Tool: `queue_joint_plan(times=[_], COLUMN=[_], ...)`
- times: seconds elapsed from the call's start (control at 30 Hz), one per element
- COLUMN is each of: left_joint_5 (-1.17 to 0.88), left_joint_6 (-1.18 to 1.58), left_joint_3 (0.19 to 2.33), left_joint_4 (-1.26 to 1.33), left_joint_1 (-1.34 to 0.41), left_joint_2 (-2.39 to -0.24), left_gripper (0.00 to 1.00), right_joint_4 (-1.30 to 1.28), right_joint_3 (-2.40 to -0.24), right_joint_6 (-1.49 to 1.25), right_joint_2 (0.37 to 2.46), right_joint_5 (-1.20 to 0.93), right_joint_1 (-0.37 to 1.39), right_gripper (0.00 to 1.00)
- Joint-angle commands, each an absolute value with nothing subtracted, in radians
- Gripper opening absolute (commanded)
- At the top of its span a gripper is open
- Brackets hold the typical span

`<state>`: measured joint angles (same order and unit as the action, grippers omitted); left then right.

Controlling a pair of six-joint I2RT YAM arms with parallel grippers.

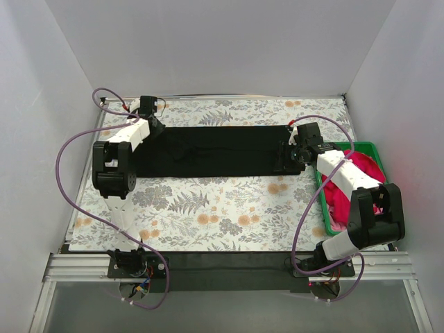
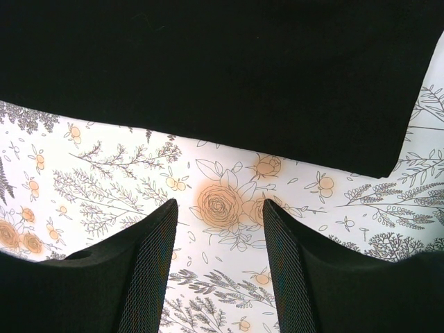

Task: Fold and stack the t-shirts
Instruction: Fold the tshirt

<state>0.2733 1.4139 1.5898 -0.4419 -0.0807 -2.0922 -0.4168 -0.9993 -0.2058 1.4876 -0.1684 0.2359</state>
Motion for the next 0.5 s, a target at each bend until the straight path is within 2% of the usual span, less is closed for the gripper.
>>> queue_joint_plan(times=[0.0, 0.23, 0.47], left_joint_5=[0.279, 0.238, 0.184], left_joint_6=[1.411, 1.364, 1.310], left_joint_3=[1.586, 1.592, 1.601], left_joint_4=[-0.414, -0.351, -0.331], left_joint_1=[-0.086, -0.060, -0.064], left_joint_2=[-2.079, -2.103, -2.137], left_gripper=[0.18, 0.19, 0.28], right_joint_4=[-0.405, -0.403, -0.405], right_joint_3=[-1.002, -0.991, -0.986], right_joint_6=[-0.206, -0.206, -0.209], right_joint_2=[1.479, 1.480, 1.482], right_joint_5=[-0.183, -0.183, -0.183], right_joint_1=[0.239, 0.238, 0.239], right_gripper=[0.50, 0.50, 0.50])
